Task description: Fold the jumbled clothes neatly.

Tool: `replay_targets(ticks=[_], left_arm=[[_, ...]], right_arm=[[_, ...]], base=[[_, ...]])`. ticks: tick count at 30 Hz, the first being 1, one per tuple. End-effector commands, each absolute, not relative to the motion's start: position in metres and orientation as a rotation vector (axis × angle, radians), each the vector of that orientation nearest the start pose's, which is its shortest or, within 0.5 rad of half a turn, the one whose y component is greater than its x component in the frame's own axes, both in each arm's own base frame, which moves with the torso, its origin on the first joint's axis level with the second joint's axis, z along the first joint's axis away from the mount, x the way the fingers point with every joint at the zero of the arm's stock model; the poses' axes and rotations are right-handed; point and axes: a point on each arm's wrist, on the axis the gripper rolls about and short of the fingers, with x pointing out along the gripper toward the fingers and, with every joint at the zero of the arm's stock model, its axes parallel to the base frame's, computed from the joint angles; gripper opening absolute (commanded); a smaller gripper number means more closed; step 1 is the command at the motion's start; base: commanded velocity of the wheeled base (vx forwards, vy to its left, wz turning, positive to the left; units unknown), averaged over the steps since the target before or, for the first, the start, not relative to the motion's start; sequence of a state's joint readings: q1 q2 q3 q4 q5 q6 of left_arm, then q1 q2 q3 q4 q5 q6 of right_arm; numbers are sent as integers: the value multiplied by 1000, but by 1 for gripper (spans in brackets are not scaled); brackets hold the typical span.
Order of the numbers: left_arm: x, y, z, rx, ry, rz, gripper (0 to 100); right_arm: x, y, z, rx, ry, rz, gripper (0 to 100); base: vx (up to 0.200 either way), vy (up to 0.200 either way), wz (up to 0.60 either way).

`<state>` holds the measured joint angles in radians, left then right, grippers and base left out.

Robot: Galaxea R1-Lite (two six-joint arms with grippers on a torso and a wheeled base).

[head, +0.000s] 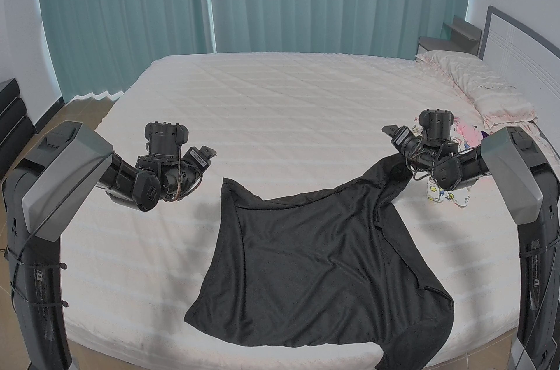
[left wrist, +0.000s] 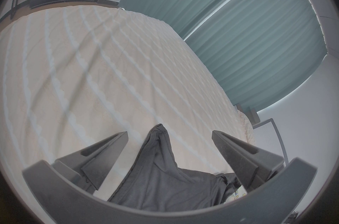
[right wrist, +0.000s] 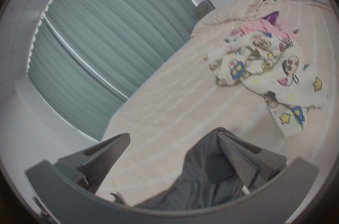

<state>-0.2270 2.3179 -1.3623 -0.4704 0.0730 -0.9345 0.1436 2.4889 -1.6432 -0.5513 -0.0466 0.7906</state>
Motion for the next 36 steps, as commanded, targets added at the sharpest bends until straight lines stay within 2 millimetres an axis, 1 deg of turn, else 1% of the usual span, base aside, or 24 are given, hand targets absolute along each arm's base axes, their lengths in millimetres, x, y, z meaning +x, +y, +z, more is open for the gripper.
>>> replay_targets(ticks=[1,4,7,8,9,11,13,16,17,19,20,21,22,23,24,25,26,27,28,30,31,32,34,36], left_arm=[[442,-95,68,-835,531,111,100],[430,-96,78,-835,533,103,100],[420,-96,86,-836,535,96,100],[420,-96,86,-836,535,96,100],[411,-95,90,-837,547,90,100],[403,-94,92,-835,558,90,100],[387,-93,93,-830,590,86,100],[366,-93,93,-828,637,76,100],[359,-92,92,-826,650,75,100],[340,-94,90,-837,696,52,100],[340,-94,90,-837,696,52,100],[321,-95,91,-873,748,22,100],[312,-96,92,-896,776,1,100],[312,-96,92,-896,776,1,100],[298,-97,93,-936,817,-26,100],[293,-98,93,-961,831,-38,100],[292,-99,93,-967,836,-39,100],[287,-103,92,-1008,851,-42,100],[286,-104,91,-1030,852,-40,100],[285,-105,88,-1053,846,-42,100],[286,-104,87,-1054,845,-41,100],[284,-104,82,-1059,839,-45,100],[283,-104,79,-1060,843,-43,100],[283,-104,68,-1060,839,-48,100]], right_arm=[[505,69,43,707,404,-72,100],[510,60,32,631,389,-162,100],[510,53,31,628,396,-184,100],[510,53,31,628,396,-184,100],[506,50,31,629,411,-188,100],[500,49,33,627,434,-179,100],[487,42,36,638,507,-146,100],[478,33,46,651,525,-132,100],[474,31,45,649,536,-139,100],[458,29,43,630,576,-148,100],[458,29,43,630,576,-148,100],[440,28,47,608,599,-136,100],[432,27,48,604,601,-123,100],[432,27,48,604,601,-123,100],[414,29,48,583,610,-105,100],[403,31,46,556,620,-93,100],[401,31,46,548,621,-89,100],[385,38,41,512,639,-65,100],[375,45,37,497,657,-50,100],[358,55,28,474,694,-29,100],[357,56,27,473,697,-27,100],[343,63,19,455,726,-9,100],[339,65,16,449,735,-4,100],[333,69,6,427,739,24,100]], base=[[0,0,0],[0,0,0],[0,0,0],[0,0,0],[0,0,0],[0,0,0],[0,0,0],[0,0,0],[0,0,0],[0,0,0],[0,0,0],[0,0,0],[0,0,0],[0,0,0],[0,0,0],[0,0,0],[0,0,0],[0,0,0],[0,0,0],[0,0,0],[0,0,0],[0,0,0],[0,0,0],[0,0,0]])
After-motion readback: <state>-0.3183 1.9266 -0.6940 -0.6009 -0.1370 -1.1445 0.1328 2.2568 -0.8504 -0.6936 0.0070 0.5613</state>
